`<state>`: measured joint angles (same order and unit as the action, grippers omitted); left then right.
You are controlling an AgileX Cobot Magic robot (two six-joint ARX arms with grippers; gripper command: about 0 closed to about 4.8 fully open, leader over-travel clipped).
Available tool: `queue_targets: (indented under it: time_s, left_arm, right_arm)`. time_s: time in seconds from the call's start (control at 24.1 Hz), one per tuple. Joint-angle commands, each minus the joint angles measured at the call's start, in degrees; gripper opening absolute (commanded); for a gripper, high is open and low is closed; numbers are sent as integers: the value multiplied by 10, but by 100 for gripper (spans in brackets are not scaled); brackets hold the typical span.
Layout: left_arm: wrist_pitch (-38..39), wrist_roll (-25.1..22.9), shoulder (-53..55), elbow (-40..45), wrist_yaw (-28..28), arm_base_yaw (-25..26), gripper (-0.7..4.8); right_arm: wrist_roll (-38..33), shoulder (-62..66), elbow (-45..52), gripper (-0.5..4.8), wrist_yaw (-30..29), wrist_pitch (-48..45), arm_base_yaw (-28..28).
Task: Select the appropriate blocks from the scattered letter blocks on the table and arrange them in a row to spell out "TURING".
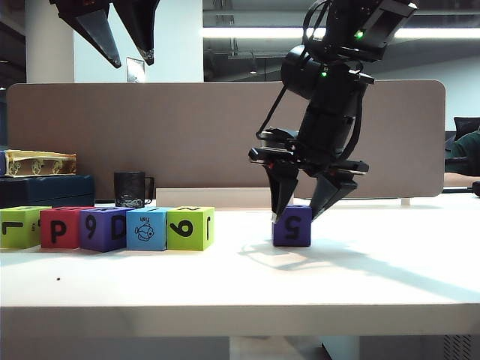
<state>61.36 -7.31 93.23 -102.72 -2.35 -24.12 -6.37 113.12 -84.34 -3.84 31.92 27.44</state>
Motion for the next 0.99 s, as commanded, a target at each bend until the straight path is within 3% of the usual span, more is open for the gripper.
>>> queue_targets:
  time_s: [0.04,0.79,0.99]
  left_arm:
    - [-4,-3,-3,-2,2,0,302]
    - [-6,-2,-3,-2,2,0,302]
    - [-6,-2,-3,-2,2,0,302]
  right_arm:
    - [-1,-2,-2,251,-67,-7,9]
    - [-1,-1,-3,253,-66,-26,39]
    - [-1,-1,-3,288,-68,-23,39]
